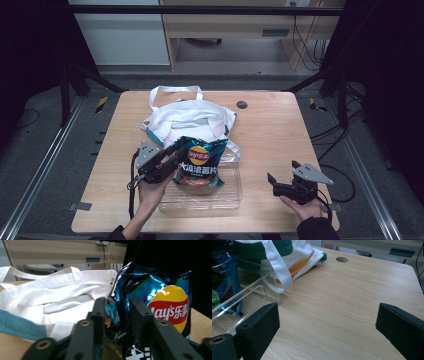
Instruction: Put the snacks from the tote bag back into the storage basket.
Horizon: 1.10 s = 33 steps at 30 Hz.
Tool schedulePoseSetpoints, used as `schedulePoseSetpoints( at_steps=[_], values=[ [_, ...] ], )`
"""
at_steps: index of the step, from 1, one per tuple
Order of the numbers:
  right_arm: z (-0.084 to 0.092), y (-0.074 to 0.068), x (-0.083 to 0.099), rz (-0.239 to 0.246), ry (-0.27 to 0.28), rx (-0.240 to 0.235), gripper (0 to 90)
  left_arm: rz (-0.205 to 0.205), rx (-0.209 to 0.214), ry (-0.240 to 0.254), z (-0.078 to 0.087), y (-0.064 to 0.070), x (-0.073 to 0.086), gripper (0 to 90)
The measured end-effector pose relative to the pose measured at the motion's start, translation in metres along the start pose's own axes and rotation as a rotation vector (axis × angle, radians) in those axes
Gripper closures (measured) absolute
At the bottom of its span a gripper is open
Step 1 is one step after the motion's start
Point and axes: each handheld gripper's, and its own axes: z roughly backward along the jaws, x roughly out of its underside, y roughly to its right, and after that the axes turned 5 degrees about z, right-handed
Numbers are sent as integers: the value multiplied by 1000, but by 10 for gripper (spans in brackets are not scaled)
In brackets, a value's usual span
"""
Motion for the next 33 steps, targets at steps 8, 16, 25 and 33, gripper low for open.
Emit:
schedulePoseSetpoints(
  at_steps=[8,16,25,33],
  values=[
    [1,0,-1,0,4,0,54,-6,-10,-15,2,-1,0,481],
    [1,0,-1,2,5,1,54,-51,-18,-15,6,6,1,373],
    [1,0,-1,1,8,1,54,-63,-4,-7,16,8,2,329],
    [2,1,-1,-1,8,2,54,-94,-3,-15,31,2,7,300]
  ],
)
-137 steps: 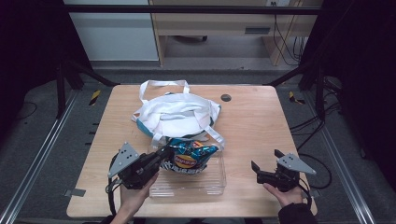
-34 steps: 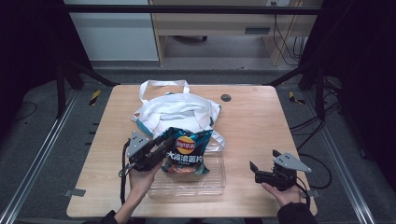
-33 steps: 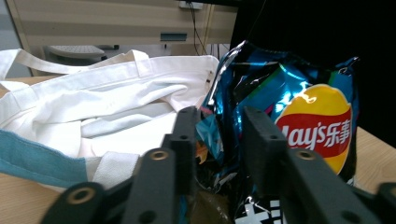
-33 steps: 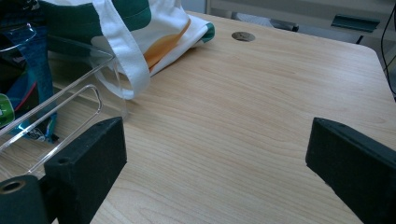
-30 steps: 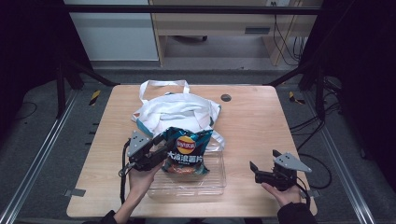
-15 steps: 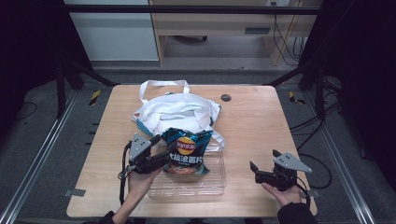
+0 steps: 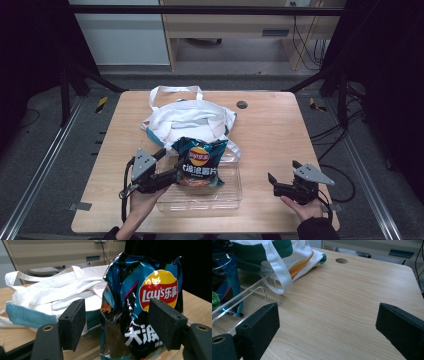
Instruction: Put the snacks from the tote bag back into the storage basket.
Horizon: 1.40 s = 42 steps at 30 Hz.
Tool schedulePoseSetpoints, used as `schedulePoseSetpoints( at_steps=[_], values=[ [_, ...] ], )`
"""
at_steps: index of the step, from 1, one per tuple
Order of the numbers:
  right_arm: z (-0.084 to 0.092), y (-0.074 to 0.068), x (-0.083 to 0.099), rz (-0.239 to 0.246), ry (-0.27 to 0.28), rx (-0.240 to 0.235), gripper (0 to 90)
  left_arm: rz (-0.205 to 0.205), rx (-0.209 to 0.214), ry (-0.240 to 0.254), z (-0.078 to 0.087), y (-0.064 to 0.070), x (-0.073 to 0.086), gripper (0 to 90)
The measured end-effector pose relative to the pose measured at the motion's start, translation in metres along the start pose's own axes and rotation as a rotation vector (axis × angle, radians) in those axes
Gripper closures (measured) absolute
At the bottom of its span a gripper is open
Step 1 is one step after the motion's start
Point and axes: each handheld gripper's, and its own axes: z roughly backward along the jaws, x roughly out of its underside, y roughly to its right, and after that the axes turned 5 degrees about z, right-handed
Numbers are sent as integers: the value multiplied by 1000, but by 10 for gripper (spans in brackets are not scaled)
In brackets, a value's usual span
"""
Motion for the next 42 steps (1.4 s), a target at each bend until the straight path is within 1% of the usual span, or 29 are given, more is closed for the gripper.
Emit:
schedulePoseSetpoints(
  at_steps=[4,9,10,11,12,15,16,17,19,21,22,23,25,26,28,29,30,31,32,33,34,35,37,38,39,42],
  values=[
    [0,0,0,0,1,1,53,5,-1,-8,9,-7,5,288],
    [2,0,0,4,0,10,53,4,-21,-14,19,-17,10,280],
    [2,0,0,2,-1,11,53,4,-21,-14,19,-17,10,279],
    [2,1,0,6,-2,13,53,1,-35,-16,22,-22,12,277],
    [2,1,1,4,-2,13,53,1,-35,-16,22,-22,12,275],
    [2,1,1,1,-6,17,53,-12,-58,-27,26,-29,18,273],
    [1,2,1,1,-9,22,53,-29,-78,-36,27,-36,23,273],
    [1,2,1,1,-9,22,53,-29,-78,-36,27,-36,23,271],
    [1,2,1,2,-14,25,53,-30,-91,-46,26,-46,28,270],
    [1,2,2,2,-21,30,53,-26,-117,-45,24,-54,31,273],
    [1,2,2,1,-23,31,53,-14,-150,-51,22,-65,34,272],
    [1,3,2,2,-25,32,53,-8,-166,-54,21,-70,36,272],
    [0,3,2,4,-26,35,53,4,-198,-65,19,-78,38,273],
    [0,3,2,4,-26,35,53,4,-198,-65,19,-78,38,273],
    [0,3,2,6,-31,39,53,10,-231,-76,14,-88,40,273],
    [0,3,2,6,-31,39,53,10,-231,-76,14,-88,40,273],
    [-1,3,3,5,-35,40,53,12,-236,-82,10,-94,41,273],
    [-1,3,3,6,-37,41,53,12,-236,-82,10,-94,41,273],
    [-1,3,3,7,-39,44,53,38,-220,-96,6,-99,43,273],
    [-1,4,3,12,-41,49,53,42,-220,-107,4,-101,43,273],
    [-1,4,3,12,-41,49,53,42,-220,-107,4,-101,43,274],
    [-2,4,4,5,-47,52,53,44,-222,-123,2,-103,44,274],
    [-2,5,4,6,-51,54,53,44,-220,-127,1,-103,45,275],
    [-2,6,5,4,-59,62,53,29,-220,-145,-1,-103,47,275],
    [-2,6,5,6,-62,65,53,29,-220,-145,-1,-103,47,275],
    [-3,7,6,6,-74,73,54,4,-225,-182,-6,-101,49,274]
  ],
)
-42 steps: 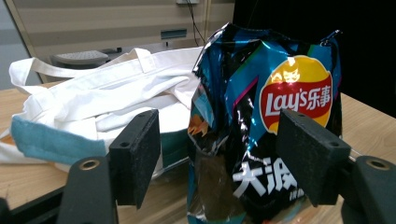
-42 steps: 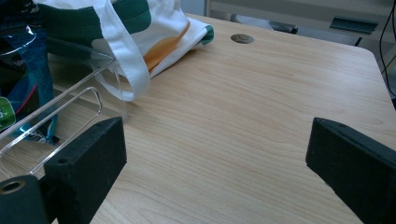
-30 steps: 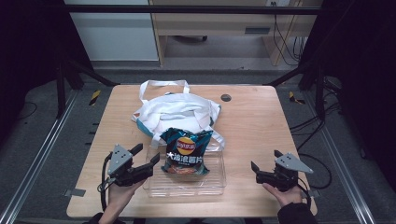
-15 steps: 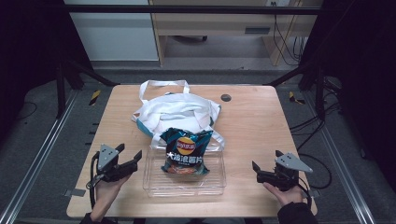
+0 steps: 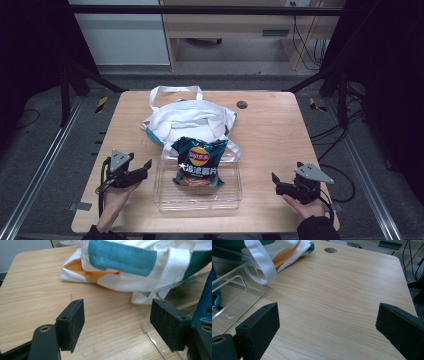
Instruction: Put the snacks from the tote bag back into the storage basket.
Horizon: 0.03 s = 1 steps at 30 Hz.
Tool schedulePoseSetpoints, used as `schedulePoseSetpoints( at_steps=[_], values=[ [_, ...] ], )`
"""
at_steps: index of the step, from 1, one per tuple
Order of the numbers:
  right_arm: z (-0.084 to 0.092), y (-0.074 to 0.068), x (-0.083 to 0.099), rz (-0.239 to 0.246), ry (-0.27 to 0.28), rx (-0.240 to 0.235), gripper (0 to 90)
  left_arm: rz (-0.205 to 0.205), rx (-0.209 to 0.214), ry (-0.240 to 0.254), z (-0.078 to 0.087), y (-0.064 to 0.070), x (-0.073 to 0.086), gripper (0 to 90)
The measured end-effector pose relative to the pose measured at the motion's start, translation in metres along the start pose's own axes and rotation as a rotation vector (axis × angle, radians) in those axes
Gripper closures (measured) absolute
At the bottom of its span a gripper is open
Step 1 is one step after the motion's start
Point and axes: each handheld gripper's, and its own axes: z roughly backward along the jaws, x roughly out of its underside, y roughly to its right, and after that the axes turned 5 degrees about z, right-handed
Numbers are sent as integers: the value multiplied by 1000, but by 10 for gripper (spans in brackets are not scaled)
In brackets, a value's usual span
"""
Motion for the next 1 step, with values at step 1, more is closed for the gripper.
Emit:
schedulePoseSetpoints(
  at_steps=[1],
  values=[
    [0,0,0,0,0,0,54,0,0,0,0,0,0,273]
  ],
)
